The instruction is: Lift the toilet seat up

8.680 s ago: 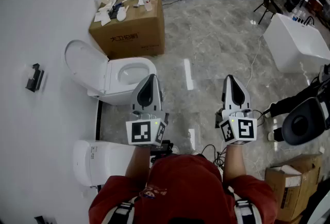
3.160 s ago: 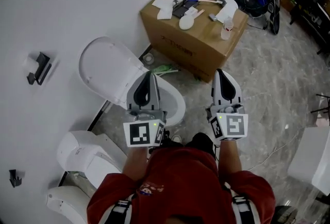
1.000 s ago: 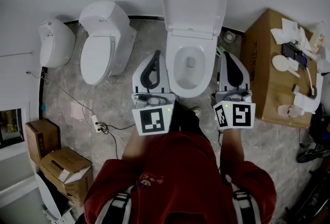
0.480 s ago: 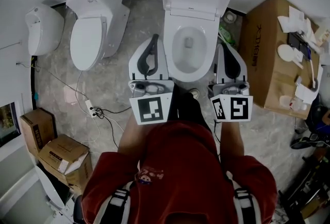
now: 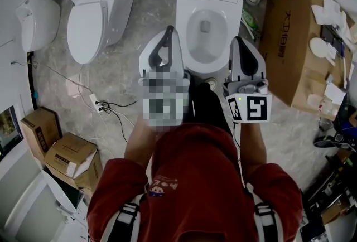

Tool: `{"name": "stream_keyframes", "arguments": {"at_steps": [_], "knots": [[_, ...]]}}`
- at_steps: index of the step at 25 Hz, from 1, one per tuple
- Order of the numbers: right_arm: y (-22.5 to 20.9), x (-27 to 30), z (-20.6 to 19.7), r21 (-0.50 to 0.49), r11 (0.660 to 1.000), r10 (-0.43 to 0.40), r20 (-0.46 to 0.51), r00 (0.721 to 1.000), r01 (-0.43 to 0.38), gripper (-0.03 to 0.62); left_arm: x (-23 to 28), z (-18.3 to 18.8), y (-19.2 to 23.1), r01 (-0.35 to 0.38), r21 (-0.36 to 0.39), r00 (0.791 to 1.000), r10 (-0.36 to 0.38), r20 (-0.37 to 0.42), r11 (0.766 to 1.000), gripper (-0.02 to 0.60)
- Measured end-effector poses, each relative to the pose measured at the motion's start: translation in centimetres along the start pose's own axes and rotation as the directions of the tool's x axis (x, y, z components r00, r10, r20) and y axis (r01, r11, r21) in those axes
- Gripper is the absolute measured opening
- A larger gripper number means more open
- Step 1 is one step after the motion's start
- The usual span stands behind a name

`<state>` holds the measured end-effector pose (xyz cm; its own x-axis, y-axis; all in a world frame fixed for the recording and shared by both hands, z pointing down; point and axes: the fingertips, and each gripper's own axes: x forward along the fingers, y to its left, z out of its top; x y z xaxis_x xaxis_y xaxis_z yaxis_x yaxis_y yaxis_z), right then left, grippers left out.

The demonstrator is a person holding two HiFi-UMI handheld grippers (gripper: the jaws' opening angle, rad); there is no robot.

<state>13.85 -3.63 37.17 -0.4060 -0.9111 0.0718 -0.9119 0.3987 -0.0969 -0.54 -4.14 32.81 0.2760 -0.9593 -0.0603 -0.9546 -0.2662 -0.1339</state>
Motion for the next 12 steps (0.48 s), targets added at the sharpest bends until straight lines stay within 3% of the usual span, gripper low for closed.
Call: {"name": "stream_keyframes", "arguments": {"at_steps": [12], "knots": [[0.9,1.7,-10.1,-0.006,1.0,-0.009,-0.151,0.988,0.008,0.012,0.8,-8.3,-0.7,0.068,-0.041,0.996,-0.07,-0.057,0.997,0.008]]}}
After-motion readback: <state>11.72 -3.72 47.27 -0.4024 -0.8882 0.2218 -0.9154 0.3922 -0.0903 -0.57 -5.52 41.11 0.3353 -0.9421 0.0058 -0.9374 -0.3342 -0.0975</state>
